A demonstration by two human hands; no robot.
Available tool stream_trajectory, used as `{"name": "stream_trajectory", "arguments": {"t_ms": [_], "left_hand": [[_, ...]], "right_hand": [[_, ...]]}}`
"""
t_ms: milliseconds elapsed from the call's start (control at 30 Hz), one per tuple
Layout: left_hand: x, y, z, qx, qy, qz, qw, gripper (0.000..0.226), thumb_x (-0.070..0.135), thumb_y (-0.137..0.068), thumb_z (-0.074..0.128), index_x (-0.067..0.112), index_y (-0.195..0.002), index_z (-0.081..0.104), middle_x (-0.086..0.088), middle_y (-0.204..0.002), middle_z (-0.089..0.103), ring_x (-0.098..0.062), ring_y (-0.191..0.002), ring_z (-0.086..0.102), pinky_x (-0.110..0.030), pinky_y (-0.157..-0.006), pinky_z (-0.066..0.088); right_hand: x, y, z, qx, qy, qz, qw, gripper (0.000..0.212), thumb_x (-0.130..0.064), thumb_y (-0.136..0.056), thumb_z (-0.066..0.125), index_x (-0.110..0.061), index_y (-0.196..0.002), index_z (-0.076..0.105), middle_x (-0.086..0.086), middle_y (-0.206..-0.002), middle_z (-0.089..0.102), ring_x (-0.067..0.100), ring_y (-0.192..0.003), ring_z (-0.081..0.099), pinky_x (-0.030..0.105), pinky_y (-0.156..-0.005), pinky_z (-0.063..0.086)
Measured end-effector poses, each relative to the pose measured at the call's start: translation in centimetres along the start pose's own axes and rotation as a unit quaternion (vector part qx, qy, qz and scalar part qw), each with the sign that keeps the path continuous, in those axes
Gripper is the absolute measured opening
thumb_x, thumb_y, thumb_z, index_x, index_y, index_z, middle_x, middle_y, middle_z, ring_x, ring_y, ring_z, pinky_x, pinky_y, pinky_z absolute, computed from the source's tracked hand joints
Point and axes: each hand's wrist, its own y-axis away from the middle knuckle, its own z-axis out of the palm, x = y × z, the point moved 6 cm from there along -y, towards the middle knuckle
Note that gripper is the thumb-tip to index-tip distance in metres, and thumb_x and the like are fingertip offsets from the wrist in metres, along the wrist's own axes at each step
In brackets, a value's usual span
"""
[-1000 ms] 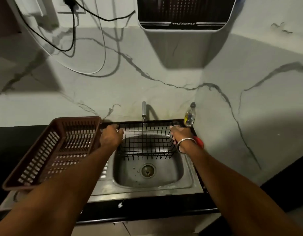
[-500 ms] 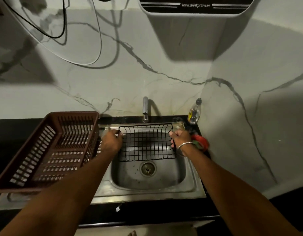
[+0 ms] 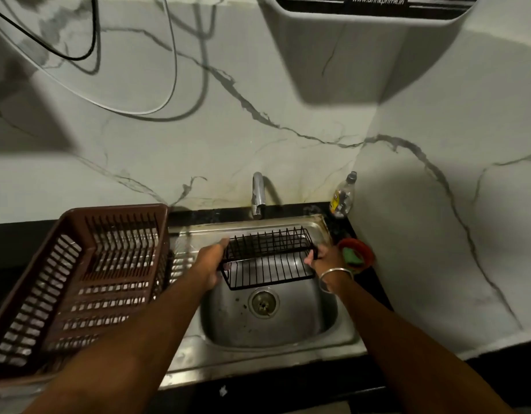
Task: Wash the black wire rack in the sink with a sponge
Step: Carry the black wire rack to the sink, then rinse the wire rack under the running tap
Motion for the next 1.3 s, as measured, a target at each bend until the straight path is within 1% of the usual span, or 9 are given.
{"name": "stream_trajectory", "arguments": {"t_ms": [200, 333, 500, 633, 733, 833, 933, 1100, 1300], "left_hand": [[1.6, -1.0, 0.5, -0.019, -0.072, 0.064, 0.995, 0.036, 0.048, -0.099, 0.072, 0.013, -0.107, 0.076, -0.007, -0.099, 0.075, -0.022, -0.080, 0.058, -0.037, -0.075, 0.052], [2.1, -1.3, 1.3, -0.028, -0.102, 0.106, 0.989, 0.026, 0.038, -0.100, 0.075, 0.012, -0.103, 0.080, -0.003, -0.082, 0.075, -0.017, -0.068, 0.055, -0.031, -0.060, 0.048], [2.8, -2.1, 2.6, 0.040, -0.075, 0.103, 0.991, 0.016, 0.024, -0.102, 0.073, 0.009, -0.097, 0.078, -0.009, -0.083, 0.076, -0.023, -0.075, 0.066, -0.037, -0.074, 0.056], [3.7, -2.2, 3.9, 0.076, -0.115, 0.118, 0.983, 0.016, 0.015, -0.103, 0.069, 0.007, -0.089, 0.072, -0.006, -0.070, 0.060, -0.018, -0.065, 0.052, -0.030, -0.058, 0.043], [4.4, -2.4, 4.8, 0.090, -0.119, 0.120, 0.982, 0.024, 0.026, -0.103, 0.071, 0.003, -0.097, 0.072, -0.007, -0.073, 0.059, -0.019, -0.067, 0.054, -0.030, -0.059, 0.042], [5.1, -2.7, 5.6, 0.079, -0.127, 0.123, 0.981, 0.040, 0.043, -0.100, 0.073, 0.003, -0.101, 0.072, -0.009, -0.090, 0.070, -0.025, -0.086, 0.065, -0.034, -0.074, 0.052], [5.7, -2.9, 6.7, 0.057, -0.137, 0.133, 0.980, 0.041, 0.048, -0.098, 0.074, 0.007, -0.099, 0.074, -0.009, -0.096, 0.074, -0.024, -0.093, 0.067, -0.038, -0.083, 0.055], [6.0, -2.7, 8.2, 0.005, -0.147, 0.133, 0.980, 0.040, 0.040, -0.096, 0.078, 0.002, -0.105, 0.074, -0.006, -0.091, 0.073, -0.022, -0.087, 0.066, -0.030, -0.067, 0.049], [7.3, -2.3, 8.6, -0.088, -0.201, 0.186, 0.958, 0.020, 0.003, -0.094, 0.078, 0.019, -0.105, 0.073, 0.005, -0.100, 0.077, -0.015, -0.101, 0.074, -0.020, -0.080, 0.060]], "right_hand": [[2.8, -0.5, 0.9, 0.008, -0.038, 0.099, 0.994, 0.008, -0.011, -0.093, 0.073, -0.014, -0.085, 0.072, 0.014, -0.090, 0.075, 0.030, -0.086, 0.074, 0.042, -0.080, 0.065], [4.3, -1.4, 1.8, -0.009, -0.124, 0.176, 0.977, 0.007, -0.013, -0.095, 0.072, -0.007, -0.091, 0.070, 0.023, -0.102, 0.074, 0.034, -0.089, 0.074, 0.038, -0.067, 0.063], [2.2, -2.6, 2.8, -0.064, 0.033, 0.068, 0.995, 0.025, 0.001, -0.095, 0.058, -0.019, -0.105, 0.071, 0.010, -0.093, 0.066, 0.032, -0.094, 0.067, 0.045, -0.088, 0.060], [0.9, -3.3, 3.4, -0.080, 0.174, -0.004, 0.981, 0.027, -0.008, -0.091, 0.064, -0.010, -0.117, 0.073, 0.015, -0.110, 0.074, 0.036, -0.106, 0.071, 0.041, -0.089, 0.059], [-0.9, -3.2, 4.4, -0.097, 0.238, -0.070, 0.964, 0.053, -0.017, -0.098, 0.062, -0.017, -0.150, 0.053, 0.015, -0.139, 0.064, 0.036, -0.128, 0.061, 0.040, -0.106, 0.051], [-3.2, -3.1, 5.3, -0.074, 0.296, -0.127, 0.944, 0.043, -0.022, -0.102, 0.055, -0.018, -0.145, 0.055, 0.014, -0.136, 0.065, 0.035, -0.129, 0.061, 0.043, -0.107, 0.051], [-5.9, -2.5, 6.7, -0.086, 0.283, -0.187, 0.937, 0.045, -0.026, -0.105, 0.053, -0.020, -0.149, 0.048, 0.013, -0.132, 0.066, 0.033, -0.123, 0.064, 0.046, -0.103, 0.054], [-9.3, -2.2, 7.8, -0.076, 0.239, -0.243, 0.937, 0.046, -0.014, -0.103, 0.056, -0.023, -0.148, 0.051, 0.011, -0.121, 0.070, 0.030, -0.109, 0.070, 0.042, -0.091, 0.060], [-9.3, -4.1, 8.0, -0.078, 0.231, -0.221, 0.944, 0.038, -0.018, -0.103, 0.053, -0.026, -0.140, 0.060, 0.013, -0.110, 0.072, 0.033, -0.103, 0.071, 0.044, -0.089, 0.061]]}}
